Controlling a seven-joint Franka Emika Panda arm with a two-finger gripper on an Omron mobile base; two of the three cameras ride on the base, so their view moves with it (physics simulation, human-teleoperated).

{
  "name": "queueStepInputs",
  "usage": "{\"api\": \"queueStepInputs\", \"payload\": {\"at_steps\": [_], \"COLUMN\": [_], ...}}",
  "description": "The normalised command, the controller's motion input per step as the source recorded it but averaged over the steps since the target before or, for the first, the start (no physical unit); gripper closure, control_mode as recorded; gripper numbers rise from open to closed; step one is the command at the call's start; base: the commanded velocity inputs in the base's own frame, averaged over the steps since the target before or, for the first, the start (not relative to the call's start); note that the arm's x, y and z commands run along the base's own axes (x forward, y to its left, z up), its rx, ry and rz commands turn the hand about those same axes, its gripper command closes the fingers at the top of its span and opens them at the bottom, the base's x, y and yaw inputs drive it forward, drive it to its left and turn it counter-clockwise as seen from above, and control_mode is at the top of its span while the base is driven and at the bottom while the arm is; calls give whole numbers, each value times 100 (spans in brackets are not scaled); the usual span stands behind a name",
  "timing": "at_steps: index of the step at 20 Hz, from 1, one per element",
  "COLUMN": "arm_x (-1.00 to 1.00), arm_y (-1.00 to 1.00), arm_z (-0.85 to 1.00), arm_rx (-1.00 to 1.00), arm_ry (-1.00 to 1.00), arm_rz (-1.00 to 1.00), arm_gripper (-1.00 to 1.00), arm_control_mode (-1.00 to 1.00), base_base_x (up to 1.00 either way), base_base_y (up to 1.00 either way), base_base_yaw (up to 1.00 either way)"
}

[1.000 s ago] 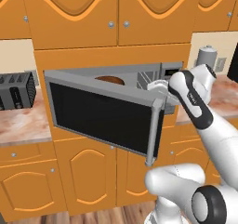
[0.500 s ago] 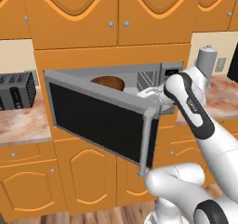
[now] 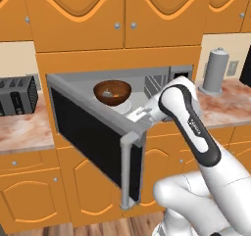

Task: The microwave is finished heating the fish and carrot. Take the bowl containing the food and place it on the dining counter.

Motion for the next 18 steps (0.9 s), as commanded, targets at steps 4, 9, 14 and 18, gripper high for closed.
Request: {"api": "queueStepInputs", "payload": {"at_steps": [4,9,14,18], "arm_x": [-24,-5,0,11], "arm_y": [100,92,-4,-92], "arm_z": [-1,0,0,19], "arm_rx": [0,1,4,10], "arm_ry": [-9,-13,0,1], "arm_rz": [-3,-25,-3,-30], "arm_gripper": [-100,-100,-100,-100], "arm_control_mode": [-100,-100,-100,-100], "base_base_x": [0,0,0,0], "base_base_y": [0,0,0,0], "base_base_yaw": [0,0,0,0]}}
